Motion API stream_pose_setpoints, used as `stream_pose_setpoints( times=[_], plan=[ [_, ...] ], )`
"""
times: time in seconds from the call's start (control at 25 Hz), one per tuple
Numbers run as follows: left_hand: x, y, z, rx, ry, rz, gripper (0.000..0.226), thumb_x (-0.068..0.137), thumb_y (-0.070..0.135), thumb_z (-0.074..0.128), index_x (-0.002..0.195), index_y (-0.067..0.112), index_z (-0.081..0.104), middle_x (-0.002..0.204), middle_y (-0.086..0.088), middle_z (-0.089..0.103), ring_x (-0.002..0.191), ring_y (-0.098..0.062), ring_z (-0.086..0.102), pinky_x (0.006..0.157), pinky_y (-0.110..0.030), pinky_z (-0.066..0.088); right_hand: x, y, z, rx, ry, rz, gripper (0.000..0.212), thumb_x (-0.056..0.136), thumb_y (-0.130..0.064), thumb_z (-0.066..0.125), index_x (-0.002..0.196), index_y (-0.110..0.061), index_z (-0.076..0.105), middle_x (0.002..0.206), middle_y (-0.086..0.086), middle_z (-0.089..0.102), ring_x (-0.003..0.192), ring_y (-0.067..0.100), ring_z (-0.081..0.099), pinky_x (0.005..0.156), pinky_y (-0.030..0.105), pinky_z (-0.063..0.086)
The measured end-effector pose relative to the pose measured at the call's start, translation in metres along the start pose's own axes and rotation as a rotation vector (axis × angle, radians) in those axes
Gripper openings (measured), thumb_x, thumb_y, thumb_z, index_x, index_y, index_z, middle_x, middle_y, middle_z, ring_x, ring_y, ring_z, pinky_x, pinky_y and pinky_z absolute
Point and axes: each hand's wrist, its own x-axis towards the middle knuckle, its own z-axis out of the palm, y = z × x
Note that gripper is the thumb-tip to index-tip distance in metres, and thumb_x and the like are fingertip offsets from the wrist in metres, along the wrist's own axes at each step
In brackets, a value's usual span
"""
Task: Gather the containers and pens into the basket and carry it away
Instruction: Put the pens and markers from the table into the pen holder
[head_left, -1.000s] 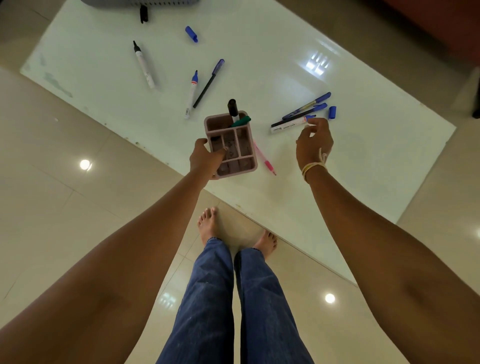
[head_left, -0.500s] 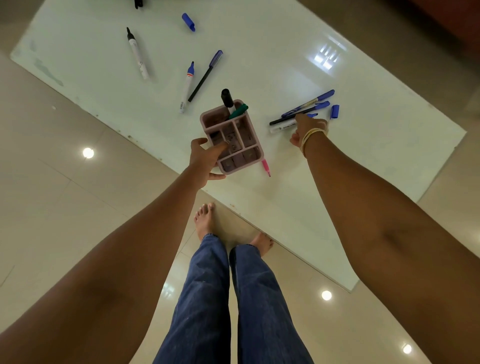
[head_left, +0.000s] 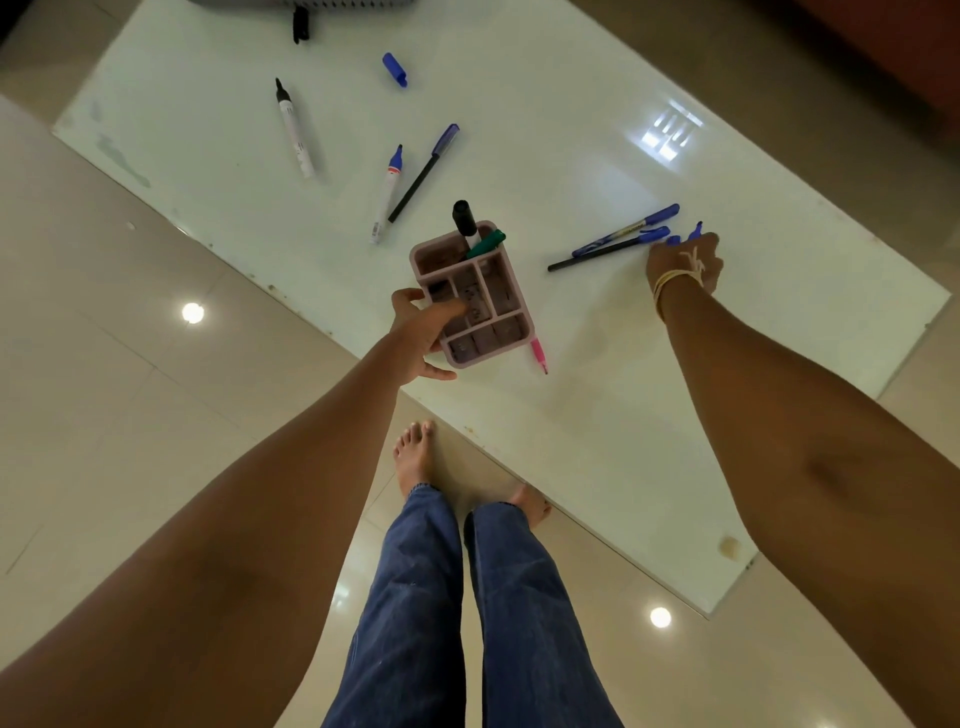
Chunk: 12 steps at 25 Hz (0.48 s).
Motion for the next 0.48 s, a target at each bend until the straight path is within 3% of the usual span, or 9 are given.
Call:
stream_pose_setpoints(
  times=[0.16,0.24,0.32,0.4,0.48],
  plan=[
    [-0.001,-0.006,-0.004,-0.072,0.043,0.014,0.055,0.085,0.034,0.063,0.127,0.024,0.029,0.115,-0.006,0.052,0.102,-0.027,0.057,0.084,-0.056,0.052,-0.033,0.006,0.005,0.103,-0.004,-0.011,0.039,0.096,-0.03,0.051,0.128,-0.007,0.051,0.132,0.012,0.058,0.12,0.028,0.057,0.094,0.027,0.043],
    [-0.006,-0.016,-0.005,-0.087,0.278,0.112,0.036,0.087,0.036,0.054,0.112,0.019,0.035,0.109,-0.006,0.052,0.096,-0.022,0.054,0.075,-0.039,0.048,-0.073,0.009,0.009,0.288,-0.014,-0.009,0.035,0.092,-0.031,0.058,0.117,-0.007,0.058,0.116,0.01,0.065,0.102,0.025,0.062,0.077,0.02,0.04],
    [-0.015,-0.027,-0.007,-0.019,0.477,0.27,0.025,0.087,0.032,0.054,0.1,0.017,0.04,0.093,0.001,0.053,0.081,-0.015,0.05,0.065,-0.025,0.041,-0.124,0.013,0.016,0.434,-0.072,-0.114,0.035,0.088,-0.034,0.066,0.111,-0.009,0.062,0.096,0.0,0.062,0.091,0.019,0.059,0.075,0.02,0.04],
    [-0.023,-0.031,-0.009,0.007,0.475,0.386,0.015,0.085,0.026,0.059,0.09,0.015,0.049,0.076,0.007,0.053,0.069,-0.01,0.05,0.058,-0.022,0.038,-0.171,0.018,0.027,0.462,-0.181,-0.306,0.031,0.086,-0.035,0.069,0.106,-0.012,0.064,0.086,-0.008,0.059,0.084,0.012,0.061,0.076,0.026,0.051],
    [-0.032,-0.028,-0.012,-0.009,0.331,0.407,0.014,0.087,0.027,0.06,0.077,0.017,0.058,0.065,0.01,0.058,0.057,-0.005,0.054,0.051,-0.02,0.04,-0.205,0.02,0.035,0.47,-0.238,-0.456,0.027,0.086,-0.033,0.07,0.101,-0.011,0.065,0.082,-0.006,0.065,0.075,0.008,0.064,0.072,0.023,0.056]
  ],
)
